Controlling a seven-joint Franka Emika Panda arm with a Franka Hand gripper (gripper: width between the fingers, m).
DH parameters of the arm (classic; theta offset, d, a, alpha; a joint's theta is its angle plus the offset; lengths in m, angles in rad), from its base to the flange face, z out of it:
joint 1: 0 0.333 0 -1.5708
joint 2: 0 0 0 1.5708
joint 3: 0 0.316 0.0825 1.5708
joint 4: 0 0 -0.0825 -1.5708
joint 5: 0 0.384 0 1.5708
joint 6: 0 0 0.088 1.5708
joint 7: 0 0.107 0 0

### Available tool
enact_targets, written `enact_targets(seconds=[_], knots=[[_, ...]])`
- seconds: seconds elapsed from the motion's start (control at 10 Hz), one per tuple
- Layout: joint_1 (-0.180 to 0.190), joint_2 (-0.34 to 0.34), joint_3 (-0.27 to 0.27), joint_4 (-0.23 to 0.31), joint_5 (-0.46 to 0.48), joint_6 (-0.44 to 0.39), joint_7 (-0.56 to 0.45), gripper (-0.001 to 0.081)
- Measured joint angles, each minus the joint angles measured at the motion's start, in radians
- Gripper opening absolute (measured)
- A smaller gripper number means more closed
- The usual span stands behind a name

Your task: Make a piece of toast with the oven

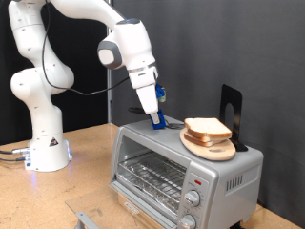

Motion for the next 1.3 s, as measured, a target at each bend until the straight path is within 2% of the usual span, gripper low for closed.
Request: enact_targets(seconds=[0.5,1.3], knots=[[0.000,0.036,-0.010,0.024,0.002,0.000,-0.012,0.0808],[0.013,0.039,-0.010,0.025,0.030,-0.015,-0.044,0.0808]])
